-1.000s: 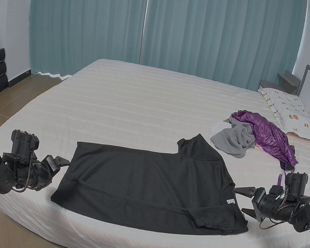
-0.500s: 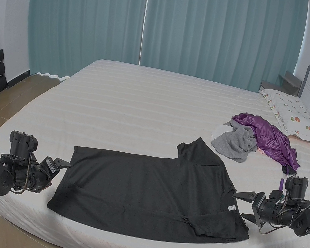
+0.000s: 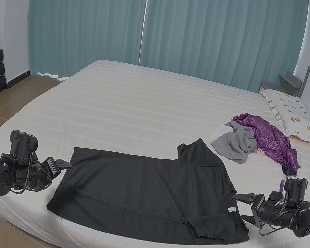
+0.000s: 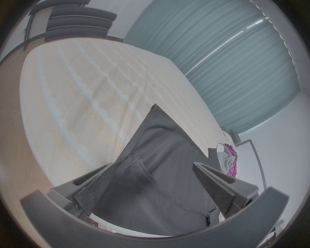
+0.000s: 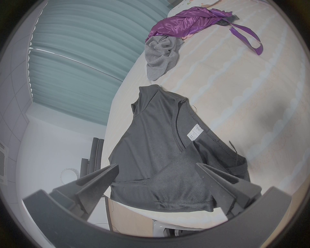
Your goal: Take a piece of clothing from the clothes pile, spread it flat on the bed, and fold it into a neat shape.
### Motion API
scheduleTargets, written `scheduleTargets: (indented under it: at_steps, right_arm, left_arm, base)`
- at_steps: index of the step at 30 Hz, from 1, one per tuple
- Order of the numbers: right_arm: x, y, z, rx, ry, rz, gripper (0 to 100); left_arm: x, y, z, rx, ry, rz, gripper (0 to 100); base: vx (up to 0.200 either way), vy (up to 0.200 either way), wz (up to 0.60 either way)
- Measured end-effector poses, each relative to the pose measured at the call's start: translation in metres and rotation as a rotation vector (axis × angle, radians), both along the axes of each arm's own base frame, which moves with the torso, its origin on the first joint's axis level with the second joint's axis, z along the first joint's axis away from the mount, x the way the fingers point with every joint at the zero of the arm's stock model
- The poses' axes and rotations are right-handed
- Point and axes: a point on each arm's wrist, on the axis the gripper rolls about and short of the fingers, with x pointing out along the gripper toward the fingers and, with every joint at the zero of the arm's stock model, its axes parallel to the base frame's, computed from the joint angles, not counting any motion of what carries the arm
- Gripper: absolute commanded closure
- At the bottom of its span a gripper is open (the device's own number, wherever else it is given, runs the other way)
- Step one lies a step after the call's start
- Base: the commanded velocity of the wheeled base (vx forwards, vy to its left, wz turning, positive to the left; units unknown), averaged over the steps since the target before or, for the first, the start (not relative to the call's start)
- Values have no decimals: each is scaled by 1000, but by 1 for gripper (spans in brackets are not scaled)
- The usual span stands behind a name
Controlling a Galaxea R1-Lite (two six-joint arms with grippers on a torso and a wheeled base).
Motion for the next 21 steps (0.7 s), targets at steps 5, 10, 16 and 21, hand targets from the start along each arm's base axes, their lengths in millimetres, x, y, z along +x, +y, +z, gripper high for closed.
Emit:
scheduleTargets:
  at_steps: [5, 10, 16, 21]
  right_arm:
    - [0, 0, 0, -2, 0, 1, 0]
    - [-1, 0, -1, -8, 0, 5, 0]
    - [-3, 0, -2, -20, 0, 16, 0]
    - [-4, 0, -4, -30, 0, 26, 0]
  left_arm:
    - [11, -1, 6, 43, -49, -50, 0]
    - [22, -2, 5, 66, -82, -181, 0]
    - [37, -2, -9, 122, -67, -274, 0]
    - [46, -2, -25, 133, -36, -285, 0]
  base:
    - [0, 0, 0]
    - [0, 0, 0]
    - [0, 0, 0]
    - [0, 0, 0]
